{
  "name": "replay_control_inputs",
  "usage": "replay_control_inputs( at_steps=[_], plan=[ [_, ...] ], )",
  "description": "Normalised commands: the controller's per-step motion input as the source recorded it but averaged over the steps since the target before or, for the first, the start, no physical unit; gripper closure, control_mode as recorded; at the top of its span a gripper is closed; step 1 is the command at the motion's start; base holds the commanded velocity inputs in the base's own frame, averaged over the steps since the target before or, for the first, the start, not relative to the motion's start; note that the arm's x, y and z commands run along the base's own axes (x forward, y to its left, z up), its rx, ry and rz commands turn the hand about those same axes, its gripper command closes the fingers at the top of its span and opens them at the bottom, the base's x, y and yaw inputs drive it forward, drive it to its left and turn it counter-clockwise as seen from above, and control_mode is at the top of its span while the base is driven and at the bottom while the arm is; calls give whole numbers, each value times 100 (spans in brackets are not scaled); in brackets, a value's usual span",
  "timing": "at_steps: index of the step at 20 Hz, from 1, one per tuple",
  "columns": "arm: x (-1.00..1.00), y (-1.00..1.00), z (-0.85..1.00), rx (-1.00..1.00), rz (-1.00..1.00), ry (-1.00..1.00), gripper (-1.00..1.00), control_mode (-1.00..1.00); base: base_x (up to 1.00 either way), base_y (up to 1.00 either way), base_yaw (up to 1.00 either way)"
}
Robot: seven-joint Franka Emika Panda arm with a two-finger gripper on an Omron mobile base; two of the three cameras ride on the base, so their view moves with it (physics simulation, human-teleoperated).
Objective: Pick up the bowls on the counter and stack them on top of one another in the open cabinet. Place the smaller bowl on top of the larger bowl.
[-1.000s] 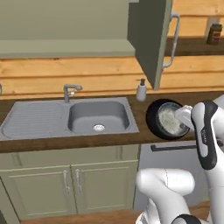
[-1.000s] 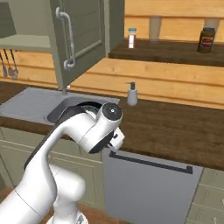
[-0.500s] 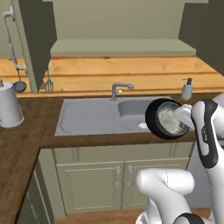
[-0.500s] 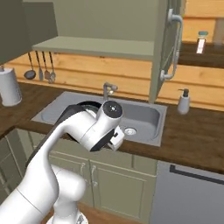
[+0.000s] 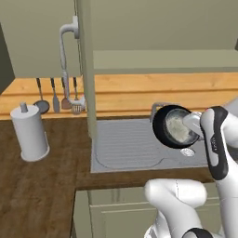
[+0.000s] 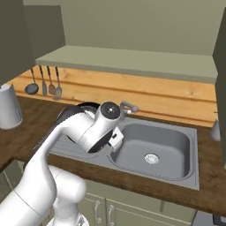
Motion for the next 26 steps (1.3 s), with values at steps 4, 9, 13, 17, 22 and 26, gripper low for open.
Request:
replay_control_inputs(
  at_steps=[4, 9, 13, 17, 22, 26],
  plan=[
    [0, 0, 0, 0, 0, 0, 100, 100, 76, -20, -2],
    [0, 0, 0, 0, 0, 0, 100, 100, 46, -9, 0],
    [4, -1, 47, 1, -1, -5, 100, -100, 0, 0, 0],
    [-29, 0, 100, 4, -3, -21, 100, -100, 0, 0, 0],
    [-20, -2, 100, 5, -6, -18, 100, -100, 0, 0, 0],
    [-3, -3, 100, 5, -7, -9, 100, -100, 0, 0, 0]
  ],
)
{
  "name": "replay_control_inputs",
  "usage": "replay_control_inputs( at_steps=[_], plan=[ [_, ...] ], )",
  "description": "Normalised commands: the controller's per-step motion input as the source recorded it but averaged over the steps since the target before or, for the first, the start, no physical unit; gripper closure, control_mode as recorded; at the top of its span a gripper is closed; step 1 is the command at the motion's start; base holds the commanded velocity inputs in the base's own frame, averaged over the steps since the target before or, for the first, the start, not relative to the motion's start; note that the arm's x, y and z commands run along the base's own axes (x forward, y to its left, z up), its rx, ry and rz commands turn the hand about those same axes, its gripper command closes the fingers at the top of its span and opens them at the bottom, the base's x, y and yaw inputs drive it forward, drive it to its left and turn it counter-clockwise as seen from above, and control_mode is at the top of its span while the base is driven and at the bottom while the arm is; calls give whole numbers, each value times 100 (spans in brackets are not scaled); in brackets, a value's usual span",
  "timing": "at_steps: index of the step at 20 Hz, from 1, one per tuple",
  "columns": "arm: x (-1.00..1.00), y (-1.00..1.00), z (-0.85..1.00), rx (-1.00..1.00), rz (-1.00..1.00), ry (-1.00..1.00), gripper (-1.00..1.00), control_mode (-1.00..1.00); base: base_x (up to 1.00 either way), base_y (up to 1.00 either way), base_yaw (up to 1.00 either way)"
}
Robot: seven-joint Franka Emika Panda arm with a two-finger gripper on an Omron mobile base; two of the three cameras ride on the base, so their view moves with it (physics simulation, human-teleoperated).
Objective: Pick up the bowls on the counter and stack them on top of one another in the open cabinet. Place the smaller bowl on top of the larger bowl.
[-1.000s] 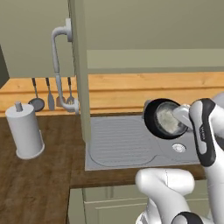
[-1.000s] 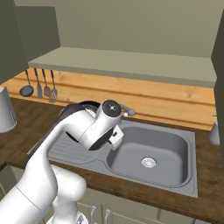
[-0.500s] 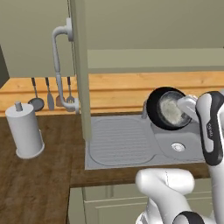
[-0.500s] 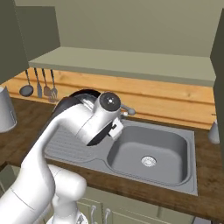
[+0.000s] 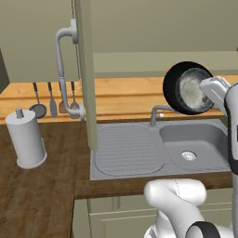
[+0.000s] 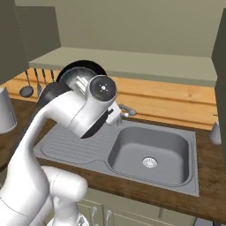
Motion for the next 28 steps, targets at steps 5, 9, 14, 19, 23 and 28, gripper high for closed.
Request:
replay_control_inputs(
  at_steps=[5, 9, 14, 19, 23, 28],
  plan=[
    [41, -20, 84, 6, -10, -1, 100, -100, 0, 0, 0],
    [100, -19, 28, 1, -10, 10, 100, -100, 0, 0, 0],
    [97, -18, 31, 6, -8, 9, 100, -100, 0, 0, 0],
    [84, -9, 38, 14, -10, 0, 100, -100, 0, 0, 0],
    [94, 0, 0, 1, -13, 7, 100, -100, 0, 0, 0],
    [64, 0, -8, 0, -12, 9, 100, -100, 0, 0, 0]
  ],
)
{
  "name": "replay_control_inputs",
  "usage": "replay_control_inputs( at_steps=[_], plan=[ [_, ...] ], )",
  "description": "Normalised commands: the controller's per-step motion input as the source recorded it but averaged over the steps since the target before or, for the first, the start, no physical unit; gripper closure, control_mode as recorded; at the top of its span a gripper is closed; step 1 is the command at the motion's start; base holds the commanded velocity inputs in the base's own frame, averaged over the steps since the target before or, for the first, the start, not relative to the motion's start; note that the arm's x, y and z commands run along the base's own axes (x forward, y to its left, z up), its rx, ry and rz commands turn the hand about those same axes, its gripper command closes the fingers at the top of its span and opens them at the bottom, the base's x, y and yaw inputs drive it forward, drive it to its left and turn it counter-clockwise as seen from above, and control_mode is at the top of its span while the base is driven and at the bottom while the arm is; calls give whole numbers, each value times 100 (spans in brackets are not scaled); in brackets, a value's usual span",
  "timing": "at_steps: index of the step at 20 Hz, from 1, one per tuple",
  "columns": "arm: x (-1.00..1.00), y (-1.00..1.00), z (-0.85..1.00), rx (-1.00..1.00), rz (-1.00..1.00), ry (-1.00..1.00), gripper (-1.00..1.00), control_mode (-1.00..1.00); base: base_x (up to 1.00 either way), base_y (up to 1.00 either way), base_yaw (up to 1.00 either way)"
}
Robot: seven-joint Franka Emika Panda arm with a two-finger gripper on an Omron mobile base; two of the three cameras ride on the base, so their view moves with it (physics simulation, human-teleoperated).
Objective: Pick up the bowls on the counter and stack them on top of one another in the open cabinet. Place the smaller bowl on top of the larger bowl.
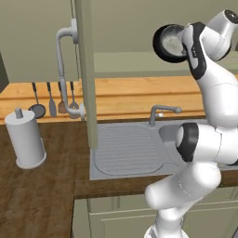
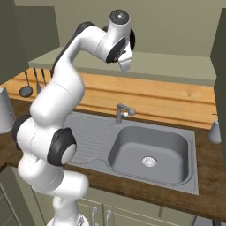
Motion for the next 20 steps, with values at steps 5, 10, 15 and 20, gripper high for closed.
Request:
replay_control_inputs(
  at_steps=[5, 10, 15, 20],
  plan=[
    [48, 0, -15, 0, -9, 6, 100, -100, 0, 0, 0],
    [41, -1, -11, 0, -1, 1, -100, -100, 0, 0, 0],
    [-21, 0, 0, 0, 0, -4, -100, -100, 0, 0, 0],
    [-86, -1, -3, 0, 0, -19, -100, -100, 0, 0, 0]
  ],
)
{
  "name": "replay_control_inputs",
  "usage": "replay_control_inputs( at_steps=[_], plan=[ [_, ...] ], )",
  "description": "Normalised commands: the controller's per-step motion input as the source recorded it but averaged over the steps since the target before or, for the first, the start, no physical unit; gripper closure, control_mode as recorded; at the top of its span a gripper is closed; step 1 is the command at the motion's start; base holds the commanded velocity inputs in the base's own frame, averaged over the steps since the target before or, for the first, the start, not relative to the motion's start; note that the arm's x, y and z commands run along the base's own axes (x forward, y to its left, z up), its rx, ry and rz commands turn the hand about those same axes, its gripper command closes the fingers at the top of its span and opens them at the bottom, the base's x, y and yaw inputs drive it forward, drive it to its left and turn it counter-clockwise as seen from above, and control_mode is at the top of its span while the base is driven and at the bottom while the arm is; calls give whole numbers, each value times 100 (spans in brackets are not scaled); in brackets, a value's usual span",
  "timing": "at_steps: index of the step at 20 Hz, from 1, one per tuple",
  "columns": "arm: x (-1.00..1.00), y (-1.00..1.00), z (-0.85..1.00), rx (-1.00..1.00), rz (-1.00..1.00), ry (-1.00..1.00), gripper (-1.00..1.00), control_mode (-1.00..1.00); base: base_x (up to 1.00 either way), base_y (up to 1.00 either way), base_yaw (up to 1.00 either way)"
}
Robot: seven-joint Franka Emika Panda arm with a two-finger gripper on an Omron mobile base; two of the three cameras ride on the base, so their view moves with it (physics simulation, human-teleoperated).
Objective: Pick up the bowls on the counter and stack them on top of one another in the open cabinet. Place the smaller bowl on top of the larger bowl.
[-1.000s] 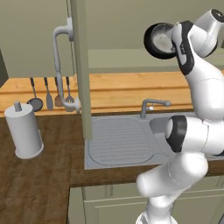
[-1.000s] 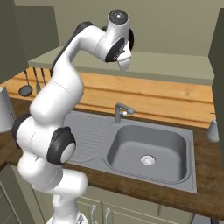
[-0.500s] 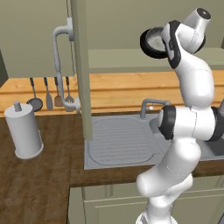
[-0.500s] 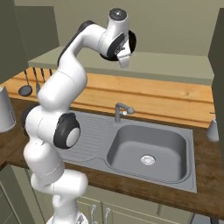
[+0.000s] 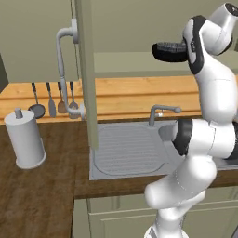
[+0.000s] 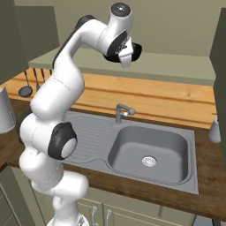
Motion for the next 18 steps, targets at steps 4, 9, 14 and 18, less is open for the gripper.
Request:
replay_control_inputs(
  at_steps=[4, 9, 14, 18],
  plan=[
    [-100, 0, -78, 0, 0, -38, -100, -100, 0, 0, 0],
    [-100, 0, -100, -1, 0, -31, -100, -100, 0, 0, 0],
    [-100, 0, -100, -16, 0, -9, -100, -100, 0, 0, 0],
    [-100, -2, -100, -21, 0, -28, -100, -100, 0, 0, 0]
  ],
)
